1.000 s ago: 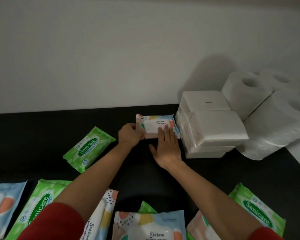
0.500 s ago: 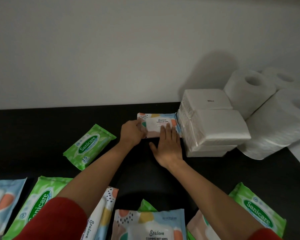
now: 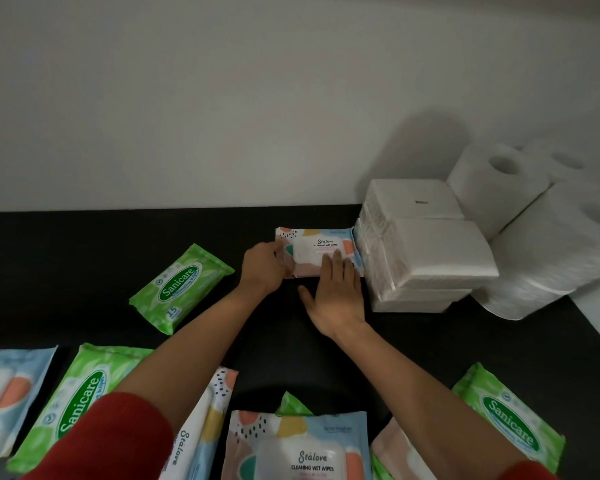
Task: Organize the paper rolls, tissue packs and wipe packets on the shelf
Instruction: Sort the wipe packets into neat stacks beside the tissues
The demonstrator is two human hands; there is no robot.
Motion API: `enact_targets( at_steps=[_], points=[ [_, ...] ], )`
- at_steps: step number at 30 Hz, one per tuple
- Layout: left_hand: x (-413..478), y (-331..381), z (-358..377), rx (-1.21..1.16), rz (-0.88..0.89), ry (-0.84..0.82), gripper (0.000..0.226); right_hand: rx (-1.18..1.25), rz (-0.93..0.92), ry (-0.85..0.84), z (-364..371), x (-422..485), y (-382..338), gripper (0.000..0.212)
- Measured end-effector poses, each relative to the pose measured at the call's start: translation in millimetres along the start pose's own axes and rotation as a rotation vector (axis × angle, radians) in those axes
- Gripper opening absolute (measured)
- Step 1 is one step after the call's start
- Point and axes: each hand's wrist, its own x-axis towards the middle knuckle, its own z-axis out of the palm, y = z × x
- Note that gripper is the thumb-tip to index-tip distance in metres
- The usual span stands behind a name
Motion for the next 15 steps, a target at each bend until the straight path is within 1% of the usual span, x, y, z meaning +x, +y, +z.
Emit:
enact_targets(
  at_steps=[5,7,8,10,12,15],
  points=[
    [-4,0,0,0.175,0.074,0.06,0.044,-0.018,-0.031,0.017,-1,0,3,0.077],
    [-4,-4,2,0.243,0.149,0.029,0.041,-0.013,-0.041,0.005,-1,1,6,0.077],
    [-4,-5,3,0.272,0.174,0.006,0.044,-0.008,-0.04,-0.002,-1,1,6,0.078],
    [-7,-3,3,0.298,0.167,-0.03,0.051,0.001,-0.032,-0.014,-2,1,6,0.077],
    [-8,-2,2,0.316,0.176,-0.046,0.052,0.007,-0.026,-0.028,-4,2,5,0.077],
    [-10,-3,0,0.265,0.185,-0.059,0.038,0.038,-0.022,-0.045,-7,2,5,0.076]
  ],
)
